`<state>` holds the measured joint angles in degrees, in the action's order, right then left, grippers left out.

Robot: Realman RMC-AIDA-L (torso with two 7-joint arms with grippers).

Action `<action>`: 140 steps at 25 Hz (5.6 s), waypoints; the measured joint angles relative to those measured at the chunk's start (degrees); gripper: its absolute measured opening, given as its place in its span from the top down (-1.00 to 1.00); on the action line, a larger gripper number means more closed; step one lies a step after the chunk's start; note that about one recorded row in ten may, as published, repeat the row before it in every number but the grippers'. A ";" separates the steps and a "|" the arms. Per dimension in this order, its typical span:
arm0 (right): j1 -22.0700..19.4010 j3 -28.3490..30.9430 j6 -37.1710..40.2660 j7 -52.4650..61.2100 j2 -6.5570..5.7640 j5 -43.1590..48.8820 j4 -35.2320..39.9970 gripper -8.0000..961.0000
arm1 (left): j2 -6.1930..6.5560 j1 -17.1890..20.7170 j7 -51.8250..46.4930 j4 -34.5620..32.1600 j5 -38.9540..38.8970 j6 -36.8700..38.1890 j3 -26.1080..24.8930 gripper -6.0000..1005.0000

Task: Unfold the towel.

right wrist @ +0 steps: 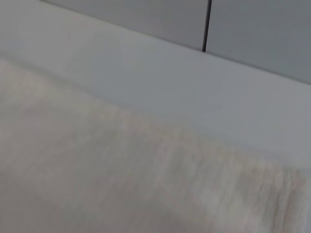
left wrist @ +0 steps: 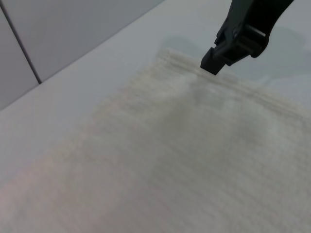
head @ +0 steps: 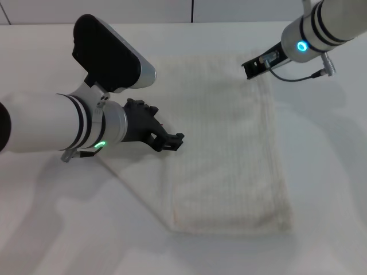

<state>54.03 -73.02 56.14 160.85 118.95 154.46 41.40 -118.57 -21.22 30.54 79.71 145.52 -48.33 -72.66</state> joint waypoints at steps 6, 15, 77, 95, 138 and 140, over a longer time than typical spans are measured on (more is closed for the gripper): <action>1.80 -0.02 -0.49 -0.21 0.00 -0.09 -4.48 0.99 | -0.06 -1.08 -0.08 -2.65 -0.18 1.34 1.27 -0.57; 3.08 -0.78 -2.05 -0.36 0.06 -0.09 -8.31 0.99 | -0.08 -1.32 -0.31 -3.75 -0.33 2.66 2.12 -0.56; 3.54 -2.12 -2.56 -0.54 0.23 -0.05 -10.36 0.99 | 0.13 3.50 -16.40 14.69 10.90 -12.76 0.55 0.89; 3.42 -2.13 -1.95 -0.53 0.23 0.09 -9.76 0.99 | 0.37 4.23 -30.60 19.80 20.03 -31.14 1.89 0.88; 2.95 -2.32 -1.82 -0.63 0.22 0.05 -8.76 0.99 | 1.96 6.90 -33.20 22.57 20.30 -42.76 -0.10 0.25; 2.93 -2.54 -1.82 -0.63 0.22 0.01 -8.60 0.99 | 1.96 6.90 -33.20 22.57 20.30 -42.76 -0.10 0.24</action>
<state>56.96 -75.55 54.32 160.22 119.18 154.47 32.80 -116.61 -14.32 -2.66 102.28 165.82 -91.10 -72.76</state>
